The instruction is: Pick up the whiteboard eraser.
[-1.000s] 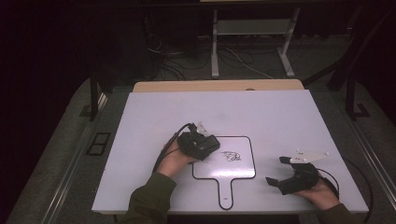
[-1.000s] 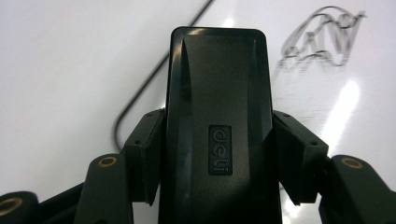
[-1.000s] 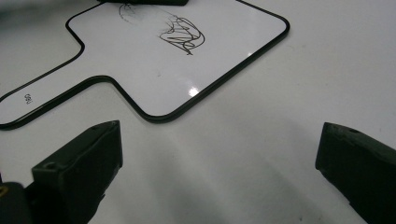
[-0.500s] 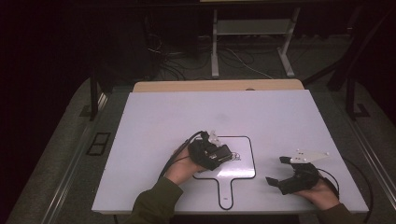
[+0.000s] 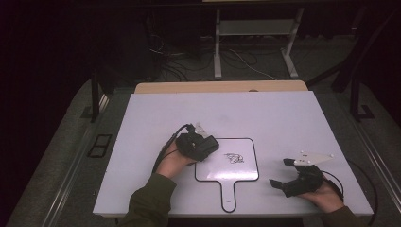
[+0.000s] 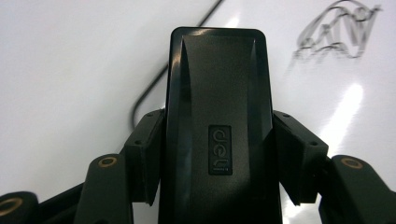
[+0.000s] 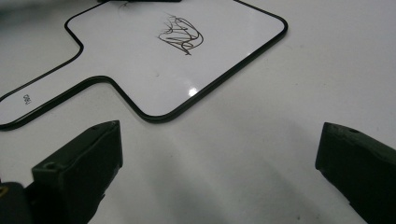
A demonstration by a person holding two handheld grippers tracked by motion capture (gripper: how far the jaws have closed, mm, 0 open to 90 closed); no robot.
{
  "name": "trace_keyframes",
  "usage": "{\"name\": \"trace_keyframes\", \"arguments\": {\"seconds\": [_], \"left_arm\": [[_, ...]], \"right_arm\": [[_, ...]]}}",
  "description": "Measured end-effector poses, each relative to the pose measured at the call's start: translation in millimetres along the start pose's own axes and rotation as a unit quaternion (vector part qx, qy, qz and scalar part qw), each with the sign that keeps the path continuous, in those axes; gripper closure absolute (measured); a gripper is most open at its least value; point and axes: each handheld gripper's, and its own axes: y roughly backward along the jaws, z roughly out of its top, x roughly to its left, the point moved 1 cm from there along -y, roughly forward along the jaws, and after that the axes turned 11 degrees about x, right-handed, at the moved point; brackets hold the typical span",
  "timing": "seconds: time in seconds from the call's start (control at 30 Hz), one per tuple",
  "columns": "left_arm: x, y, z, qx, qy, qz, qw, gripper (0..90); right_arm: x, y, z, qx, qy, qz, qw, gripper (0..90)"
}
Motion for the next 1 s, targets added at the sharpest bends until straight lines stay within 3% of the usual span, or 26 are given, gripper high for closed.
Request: {"name": "trace_keyframes", "arguments": {"seconds": [0.13, 0.47, 0.6, 0.7, 0.83, 0.97, 1.0], "left_arm": [[5.3, 0.9, -2.8, 0.001, 0.01, 0.001, 0.9999, 39.3], [-16.6, 1.3, 3.0, 0.011, -0.024, -0.011, 0.9996, 39.3], [-8.9, 0.3, 2.5, 0.007, -0.018, -0.011, 0.9998, 39.3], [1.3, 0.7, -0.9, 0.004, 0.005, -0.001, 1.0, 39.3], [12.4, 1.7, -5.1, 0.003, 0.018, 0.007, 0.9998, 39.3], [4.3, 2.9, -3.8, 0.011, 0.007, 0.009, 0.9999, 39.3], [1.6, 3.2, -3.4, 0.011, -0.004, 0.008, 0.9999, 39.3]], "right_arm": [[0.1, -0.1, 0.0, 0.0, 0.001, 0.0, 1.0, 0.0], [-0.1, -0.2, 0.1, 0.001, 0.0, -0.001, 1.0, 0.0], [0.0, -0.2, 0.0, 0.001, 0.0, -0.001, 1.0, 0.0], [0.0, -0.1, 0.0, 0.001, 0.001, -0.001, 1.0, 0.0], [-0.1, -0.3, 0.0, 0.001, 0.0, -0.001, 1.0, 0.0], [-0.2, -0.5, 0.1, 0.001, 0.0, -0.001, 1.0, 0.0], [-0.2, -0.5, 0.1, 0.001, 0.0, -0.001, 1.0, 0.0]]}}
